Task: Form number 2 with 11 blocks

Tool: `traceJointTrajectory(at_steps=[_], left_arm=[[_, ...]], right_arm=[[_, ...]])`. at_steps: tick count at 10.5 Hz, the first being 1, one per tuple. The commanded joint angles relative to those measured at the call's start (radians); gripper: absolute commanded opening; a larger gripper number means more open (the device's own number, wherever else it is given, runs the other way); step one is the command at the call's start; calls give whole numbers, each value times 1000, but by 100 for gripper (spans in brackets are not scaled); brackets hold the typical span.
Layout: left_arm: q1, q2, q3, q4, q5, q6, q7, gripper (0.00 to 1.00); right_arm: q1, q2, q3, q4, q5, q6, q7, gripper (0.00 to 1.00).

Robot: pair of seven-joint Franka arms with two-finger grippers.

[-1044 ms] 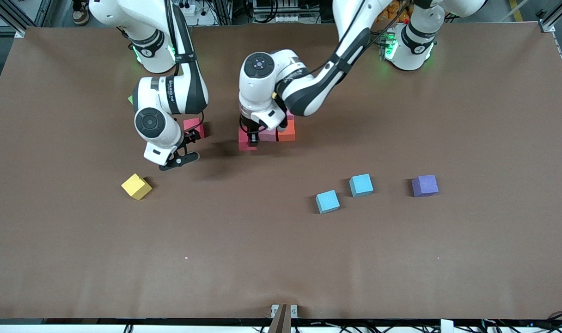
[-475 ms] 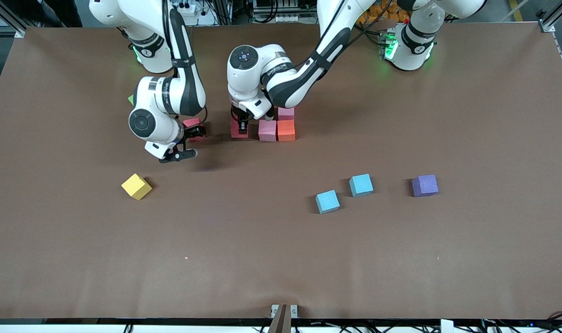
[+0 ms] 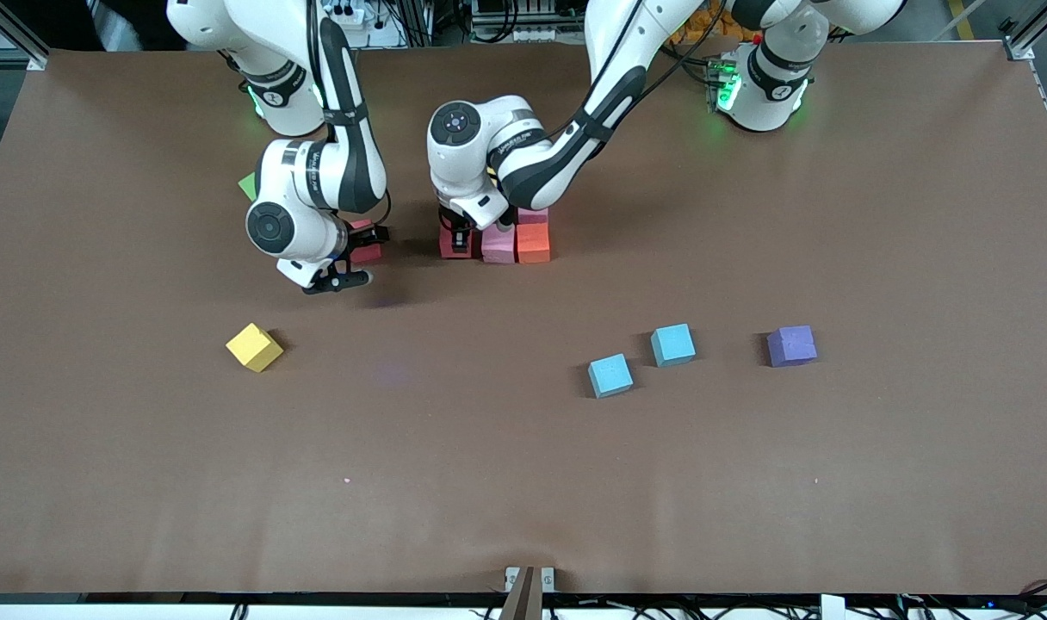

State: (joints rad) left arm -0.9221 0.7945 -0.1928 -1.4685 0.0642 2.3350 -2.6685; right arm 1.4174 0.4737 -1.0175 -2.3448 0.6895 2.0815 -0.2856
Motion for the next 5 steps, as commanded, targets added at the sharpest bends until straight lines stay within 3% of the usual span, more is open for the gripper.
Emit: traceJointTrajectory(at_steps=[1, 2, 4, 5], left_arm=[[-9, 0, 9, 2, -1, -14, 19, 0], [-7, 0, 9, -6, -1, -17, 30, 0], [-6, -1, 9, -9, -1, -22, 32, 0], [-3, -8, 9, -15, -1, -55, 33, 0]], right_arm=[[18, -15, -12, -34, 30, 19, -1, 100], [20, -11, -12, -40, 30, 28, -1, 99], [14, -10, 5, -56, 30, 67, -4, 27], [9, -12, 5, -51, 31, 68, -6, 3]])
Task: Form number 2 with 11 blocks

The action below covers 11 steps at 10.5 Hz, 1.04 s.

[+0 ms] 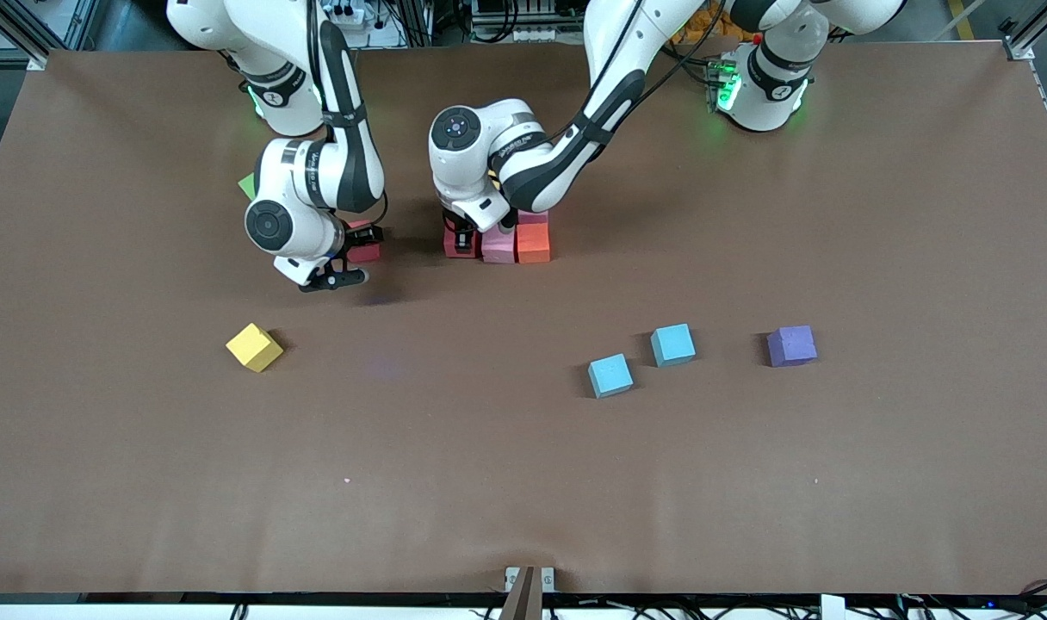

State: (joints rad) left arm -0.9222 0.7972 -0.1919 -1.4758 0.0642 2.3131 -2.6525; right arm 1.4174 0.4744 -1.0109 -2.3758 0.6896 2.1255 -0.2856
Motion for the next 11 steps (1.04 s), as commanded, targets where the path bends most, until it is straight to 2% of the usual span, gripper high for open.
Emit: traceJointTrajectory(at_steps=[1, 4, 5, 7, 9, 10, 11], left_arm=[[-3, -10, 8, -6, -1, -43, 19, 0], [3, -15, 12, -4, -1, -57, 20, 0], [3, -15, 14, -3, -3, -57, 26, 0], [8, -15, 16, -4, -3, -57, 32, 0], [16, -13, 16, -3, -3, -58, 32, 0], [17, -10, 17, -3, -3, -57, 34, 13], [20, -13, 16, -3, -3, -57, 34, 69]], right_arm=[[0, -14, -3, -14, 34, 25, -6, 0], [-52, -25, -17, 50, 36, -2, -6, 0], [-63, -23, -31, 103, 36, -45, -1, 0], [-150, -13, -26, 219, 33, -142, 0, 0], [-178, -8, -15, 266, 28, -148, 3, 0], [-183, -1, -15, 280, 27, -150, 5, 0], [-193, 1, -15, 291, 24, -148, 5, 0]])
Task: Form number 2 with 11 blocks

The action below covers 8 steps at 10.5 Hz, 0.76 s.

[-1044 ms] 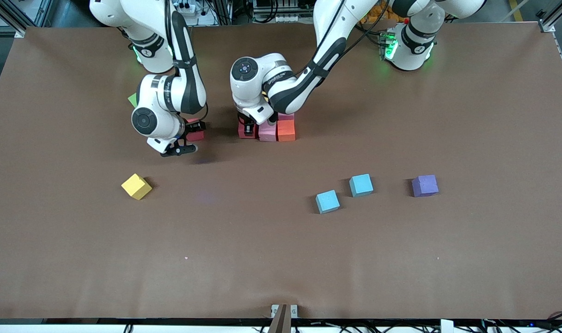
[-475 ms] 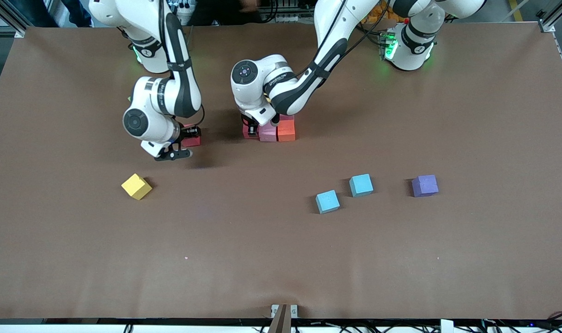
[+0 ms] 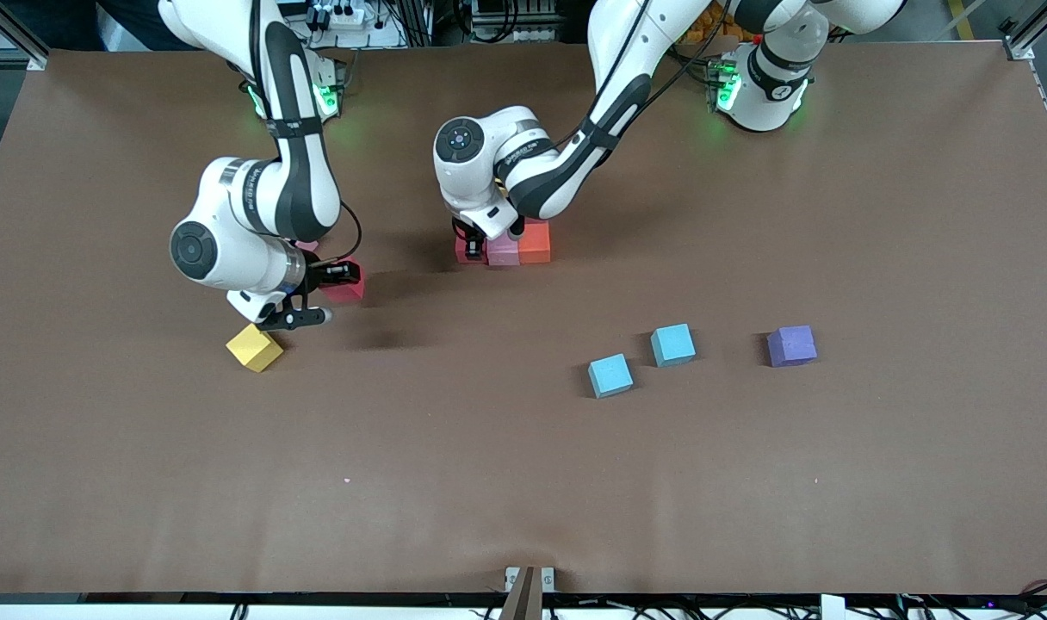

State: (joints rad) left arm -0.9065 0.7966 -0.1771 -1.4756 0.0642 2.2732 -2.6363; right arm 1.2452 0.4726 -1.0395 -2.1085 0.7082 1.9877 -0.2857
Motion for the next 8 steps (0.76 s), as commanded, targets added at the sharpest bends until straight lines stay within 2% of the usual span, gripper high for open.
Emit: traceJointTrajectory(at_steps=[1, 4, 8], left_arm=[[5, -14, 1, 1, -3, -17, 16, 100], [5, -59, -2, 11, -6, -17, 13, 100], [29, -187, 1, 14, -1, -18, 72, 100]], right_arm=[[-26, 3, 13, 34, 2, -12, 5, 0], [-18, 20, 19, 60, 1, -12, 22, 0], [-27, 46, 120, 140, 2, -10, 212, 0]])
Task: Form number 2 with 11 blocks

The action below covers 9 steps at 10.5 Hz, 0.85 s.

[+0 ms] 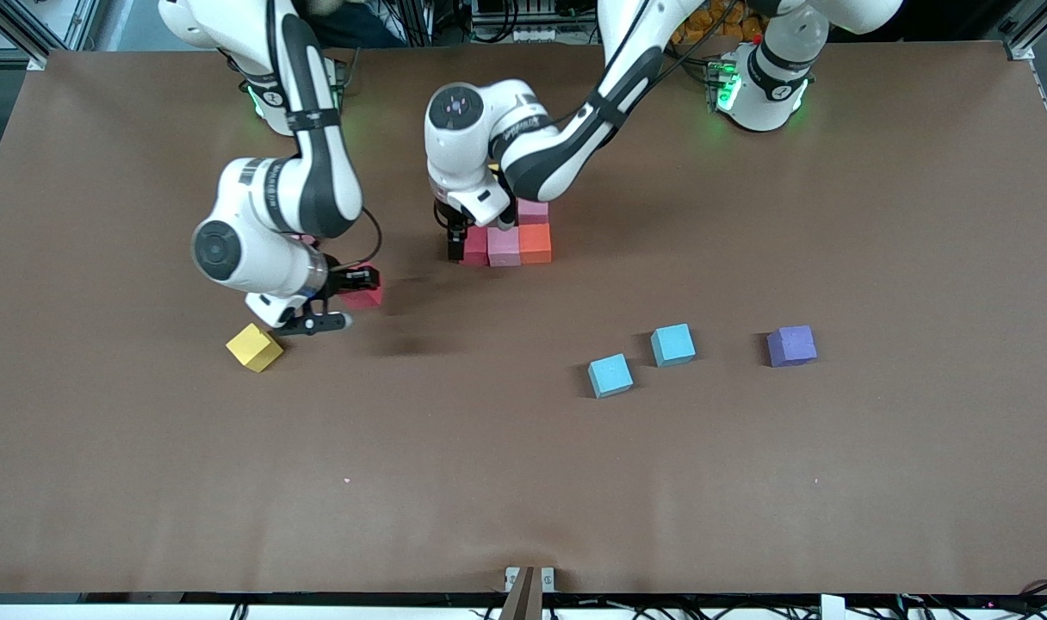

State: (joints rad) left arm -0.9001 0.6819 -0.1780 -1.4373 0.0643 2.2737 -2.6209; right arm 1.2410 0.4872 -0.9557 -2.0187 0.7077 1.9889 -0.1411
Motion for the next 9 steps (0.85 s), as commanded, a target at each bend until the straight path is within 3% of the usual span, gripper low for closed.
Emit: traceJointTrajectory(at_steps=[1, 5, 9], left_arm=[[48, -100, 2, -28, -3, -31, 111, 100], [217, -133, 2, -25, -3, -52, 435, 100], [352, -95, 2, -17, -20, -51, 937, 100]], right_arm=[[-23, 40, 54, 72, 3, -12, 115, 0], [-25, 74, 72, 103, 6, -4, 155, 0], [-18, 145, 169, 182, 12, 24, 369, 0]])
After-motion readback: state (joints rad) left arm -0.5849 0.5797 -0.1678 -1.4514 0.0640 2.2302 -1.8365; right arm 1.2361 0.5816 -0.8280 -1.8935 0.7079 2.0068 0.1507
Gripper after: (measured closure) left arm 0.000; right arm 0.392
